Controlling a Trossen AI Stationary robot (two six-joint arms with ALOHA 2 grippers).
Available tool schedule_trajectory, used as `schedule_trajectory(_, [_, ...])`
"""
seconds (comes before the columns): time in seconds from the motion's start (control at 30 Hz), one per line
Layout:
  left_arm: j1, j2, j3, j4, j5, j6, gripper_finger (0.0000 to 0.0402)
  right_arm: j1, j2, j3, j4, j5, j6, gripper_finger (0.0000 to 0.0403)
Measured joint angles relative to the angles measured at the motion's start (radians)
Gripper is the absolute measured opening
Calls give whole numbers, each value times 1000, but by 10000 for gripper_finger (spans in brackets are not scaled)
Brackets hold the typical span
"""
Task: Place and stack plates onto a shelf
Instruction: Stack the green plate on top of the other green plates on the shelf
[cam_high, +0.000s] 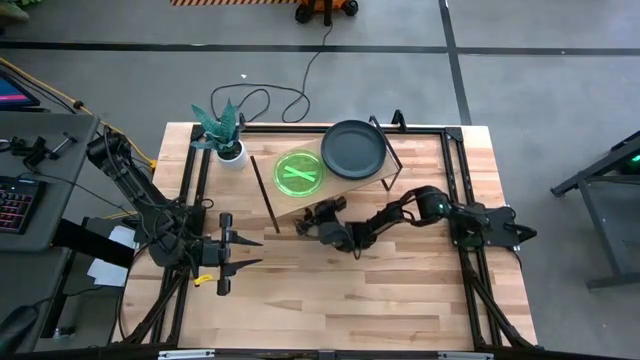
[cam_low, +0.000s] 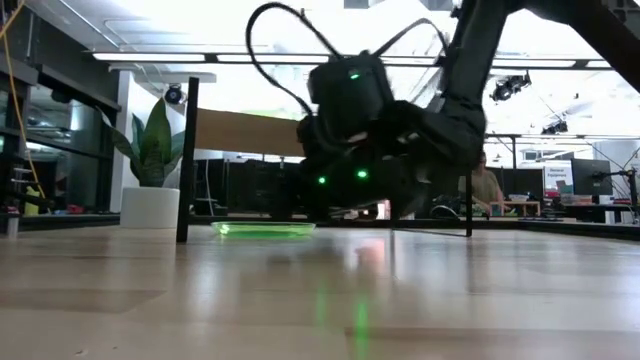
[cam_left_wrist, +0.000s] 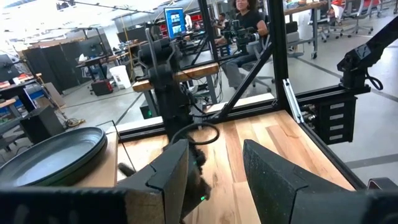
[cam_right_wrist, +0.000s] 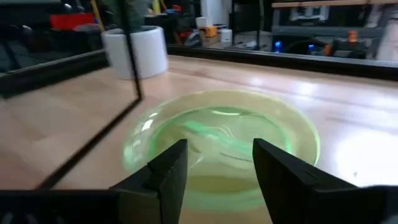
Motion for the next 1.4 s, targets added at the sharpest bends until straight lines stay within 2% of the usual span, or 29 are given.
schedule_trajectory(0.33, [0, 0, 0, 0, 0, 0, 143, -54, 0, 51, -216, -16, 61, 169])
schedule_trajectory(0.5, [0, 0, 0, 0, 0, 0, 143, -39, -1, 58, -288, -67, 61, 170])
schedule_trajectory(0.7, [0, 0, 0, -1, 0, 0, 143, 11, -25, 60, -343, -186, 89, 169])
schedule_trajectory(0.8, [0, 0, 0, -2, 0, -1, 143, 39, -74, 61, -508, -213, 149, 169])
schedule_trajectory(0.93, [0, 0, 0, -1, 0, -21, 143, 78, -163, 60, -818, -236, 239, 170])
schedule_trajectory(1.13, [0, 0, 0, 0, 0, -24, 143, 137, -277, 59, -1252, -352, 415, 169])
schedule_trajectory(1.23, [0, 0, 0, 0, 0, -24, 143, 173, -310, 59, -1349, -423, 464, 170])
schedule_trajectory(1.4, [0, 0, 0, -1, 0, -25, 143, 225, -365, 54, -1372, -500, 459, 170])
